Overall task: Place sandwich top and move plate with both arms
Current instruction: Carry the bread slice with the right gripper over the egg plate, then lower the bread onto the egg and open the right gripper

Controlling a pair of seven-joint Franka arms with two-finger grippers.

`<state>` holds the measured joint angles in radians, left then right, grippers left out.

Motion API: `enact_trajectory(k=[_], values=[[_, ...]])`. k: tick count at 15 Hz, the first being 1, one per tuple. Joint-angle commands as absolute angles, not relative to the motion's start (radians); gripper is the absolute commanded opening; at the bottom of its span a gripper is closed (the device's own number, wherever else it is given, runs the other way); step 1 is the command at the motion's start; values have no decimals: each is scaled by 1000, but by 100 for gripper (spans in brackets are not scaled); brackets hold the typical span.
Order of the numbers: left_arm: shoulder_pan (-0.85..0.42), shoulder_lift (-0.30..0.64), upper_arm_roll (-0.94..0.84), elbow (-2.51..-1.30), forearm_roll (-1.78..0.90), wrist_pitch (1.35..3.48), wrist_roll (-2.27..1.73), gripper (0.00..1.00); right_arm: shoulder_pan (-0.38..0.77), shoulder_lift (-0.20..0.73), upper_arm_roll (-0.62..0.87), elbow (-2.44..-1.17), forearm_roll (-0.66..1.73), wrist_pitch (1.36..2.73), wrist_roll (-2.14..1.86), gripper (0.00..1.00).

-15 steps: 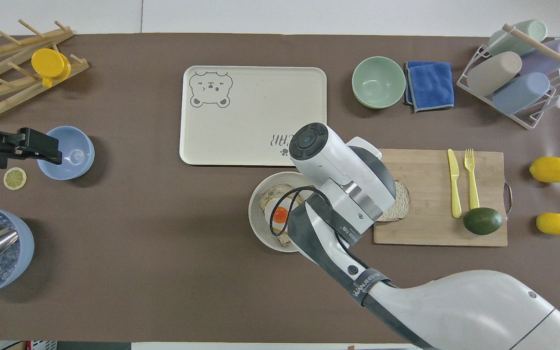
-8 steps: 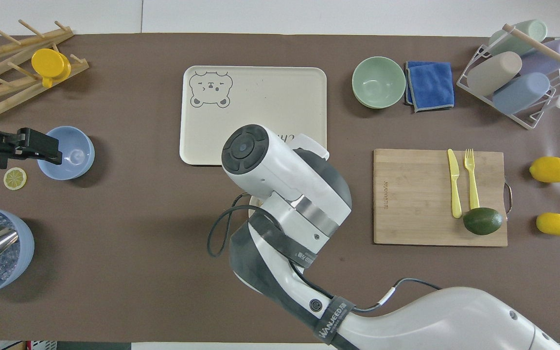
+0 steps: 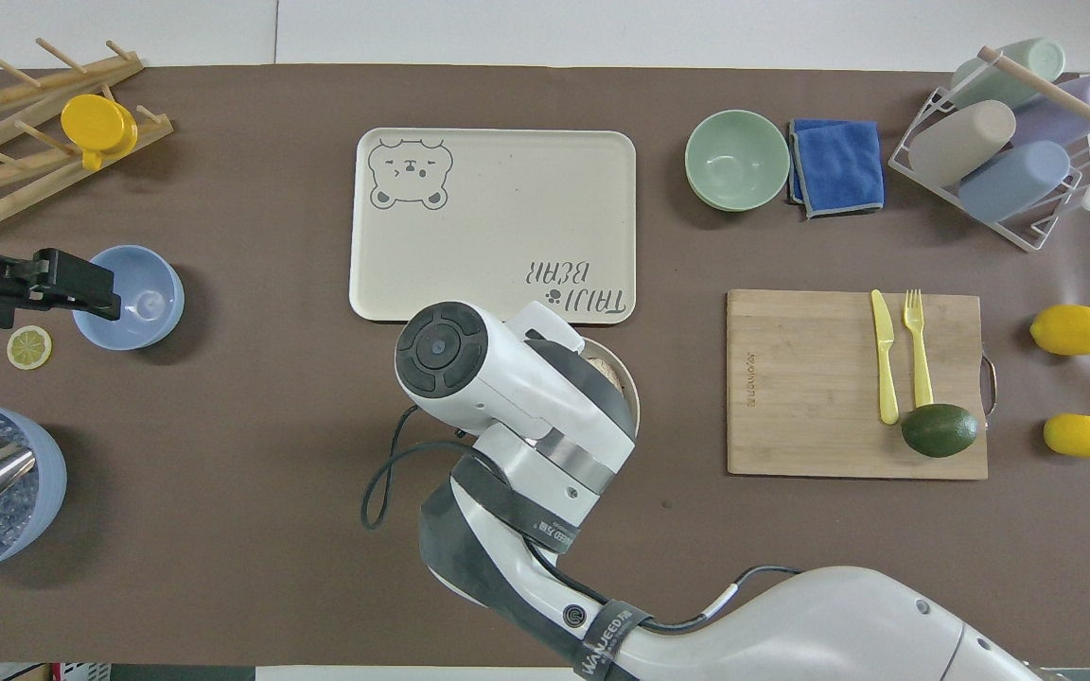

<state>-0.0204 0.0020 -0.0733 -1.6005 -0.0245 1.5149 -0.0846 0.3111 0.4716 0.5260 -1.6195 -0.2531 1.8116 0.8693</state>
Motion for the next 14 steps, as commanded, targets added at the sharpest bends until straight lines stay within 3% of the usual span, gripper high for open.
enact_trajectory(k=[1,2,4,5,6,10,14], values=[[-9,-3,-84,-1597,-12,1500,-77,100,287,437,546,-1681,-239,1868,891,29],[-8,-3,-84,-1597,-12,1500,-77,100,288,440,546,-1672,-239,1867,891,32],[-9,-3,-84,-1597,-12,1500,-77,100,291,439,546,-1652,-239,1859,891,78],[-8,-3,-84,-1597,-12,1500,-77,100,288,436,546,-1625,-239,1841,890,83],[-8,-3,-84,-1597,-12,1500,-77,100,281,430,546,-1603,-241,1815,884,97],[-18,-3,-84,-1598,-12,1493,-78,100,129,296,546,-1574,-235,1662,671,100],[-34,-32,-89,-1654,-12,1502,-78,100,-72,164,549,-1546,-83,1502,524,100]])
